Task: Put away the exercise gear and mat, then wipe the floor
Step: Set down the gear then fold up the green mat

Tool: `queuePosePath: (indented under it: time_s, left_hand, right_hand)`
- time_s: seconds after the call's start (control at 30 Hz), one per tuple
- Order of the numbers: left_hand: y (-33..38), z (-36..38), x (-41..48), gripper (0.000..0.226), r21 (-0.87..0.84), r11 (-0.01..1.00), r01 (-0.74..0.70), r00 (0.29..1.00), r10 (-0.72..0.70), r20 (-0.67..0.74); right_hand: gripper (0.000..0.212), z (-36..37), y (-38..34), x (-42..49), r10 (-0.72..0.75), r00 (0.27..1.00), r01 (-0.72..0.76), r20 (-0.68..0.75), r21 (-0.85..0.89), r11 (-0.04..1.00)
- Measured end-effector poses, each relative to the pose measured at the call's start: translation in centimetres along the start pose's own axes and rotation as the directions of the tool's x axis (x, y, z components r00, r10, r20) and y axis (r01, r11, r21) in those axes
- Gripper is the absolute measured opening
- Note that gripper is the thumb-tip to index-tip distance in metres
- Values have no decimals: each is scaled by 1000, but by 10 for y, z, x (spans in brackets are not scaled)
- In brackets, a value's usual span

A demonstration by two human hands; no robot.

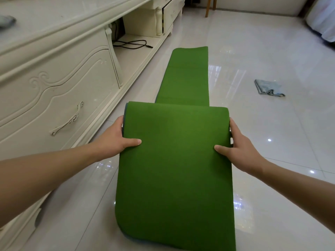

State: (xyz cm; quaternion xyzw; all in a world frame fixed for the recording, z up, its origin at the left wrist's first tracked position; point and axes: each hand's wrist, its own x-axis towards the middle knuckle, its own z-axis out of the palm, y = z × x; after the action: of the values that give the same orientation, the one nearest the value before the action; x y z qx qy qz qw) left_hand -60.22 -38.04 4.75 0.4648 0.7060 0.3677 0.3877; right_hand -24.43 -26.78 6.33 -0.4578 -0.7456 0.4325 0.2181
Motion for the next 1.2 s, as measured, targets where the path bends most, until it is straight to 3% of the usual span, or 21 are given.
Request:
queuePosePath:
  time_s: [0.2,0.43,0.67,0.93,1.2]
  left_hand:
    - [2,3,12,83,20,1000,21,998,-19,-64]
    - [-16,16,22,96,-29,996,85,996,-86,-21]
    - [-26,22,38,94,-12,997,80,996,-80,-29]
    - [-25,24,62,90,-40,997,66,993,-70,-98]
    - [-26,26,62,97,-84,994,76,996,-78,-29]
  right_hand:
    - [82,0,-1,21,7,998,-5,-67,21,1000]
    - [89,-7,5,46,-3,984,-2,-177,-24,1000]
    - [89,-4,19,41,-62,987,52,-150,-72,996]
    - [104,1,31,36,13,1000,-15,-22,-96,995]
    - [103,11,47,44,79,997,-80,15,23,997]
